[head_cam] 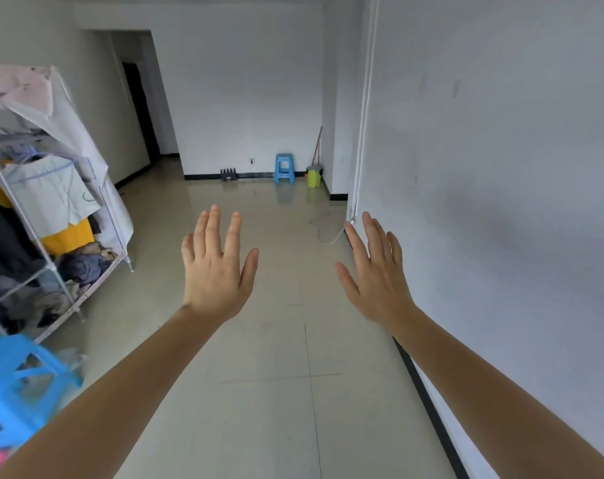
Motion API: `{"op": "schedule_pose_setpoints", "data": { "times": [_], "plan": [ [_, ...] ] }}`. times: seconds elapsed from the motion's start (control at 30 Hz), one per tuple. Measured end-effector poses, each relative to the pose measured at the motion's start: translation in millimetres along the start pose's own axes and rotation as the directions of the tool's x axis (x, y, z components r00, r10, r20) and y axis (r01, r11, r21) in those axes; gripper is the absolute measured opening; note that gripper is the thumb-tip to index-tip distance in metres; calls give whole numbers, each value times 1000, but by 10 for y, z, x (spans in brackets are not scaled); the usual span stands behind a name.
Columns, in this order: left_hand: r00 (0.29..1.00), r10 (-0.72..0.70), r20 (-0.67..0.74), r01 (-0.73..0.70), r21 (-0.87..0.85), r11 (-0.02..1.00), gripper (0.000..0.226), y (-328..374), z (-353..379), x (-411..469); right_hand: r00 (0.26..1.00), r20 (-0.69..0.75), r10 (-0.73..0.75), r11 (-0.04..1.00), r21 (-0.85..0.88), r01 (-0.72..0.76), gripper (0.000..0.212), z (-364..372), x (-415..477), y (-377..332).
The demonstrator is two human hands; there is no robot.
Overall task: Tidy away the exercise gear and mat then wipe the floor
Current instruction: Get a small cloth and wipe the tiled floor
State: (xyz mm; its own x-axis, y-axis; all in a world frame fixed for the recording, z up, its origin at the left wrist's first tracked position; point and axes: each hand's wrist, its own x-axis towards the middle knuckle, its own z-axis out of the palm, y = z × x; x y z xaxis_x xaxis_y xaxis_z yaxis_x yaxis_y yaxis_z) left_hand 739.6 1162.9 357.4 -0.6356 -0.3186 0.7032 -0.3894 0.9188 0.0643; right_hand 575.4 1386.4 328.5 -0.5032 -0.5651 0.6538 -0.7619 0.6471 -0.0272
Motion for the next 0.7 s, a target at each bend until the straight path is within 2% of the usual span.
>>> {"op": "schedule_pose_setpoints", "data": {
  "times": [0.17,0.27,0.37,0.5,0.7],
  "plan": [
    [998,-28,61,29,-13,999,62,-238,779,469,999,37,-8,1000,19,7,65,787,607,184],
    [994,8,107,-8,-3,1000,62,-349,1407,860,999,39,9,999,37,-10,66,1378,1028,433],
    [990,39,139,-45,39,998,61,-432,2079,1398,999,44,12,999,45,-14,65,2024,1536,742],
    [978,5,207,-27,103,994,60,-539,2832,2317,996,70,51,994,90,-57,63,2752,2435,1150],
    [985,-28,171,2,151,988,61,-995,3553,3501,993,100,61,988,136,-74,64,3661,3887,1346]
  ]
}}
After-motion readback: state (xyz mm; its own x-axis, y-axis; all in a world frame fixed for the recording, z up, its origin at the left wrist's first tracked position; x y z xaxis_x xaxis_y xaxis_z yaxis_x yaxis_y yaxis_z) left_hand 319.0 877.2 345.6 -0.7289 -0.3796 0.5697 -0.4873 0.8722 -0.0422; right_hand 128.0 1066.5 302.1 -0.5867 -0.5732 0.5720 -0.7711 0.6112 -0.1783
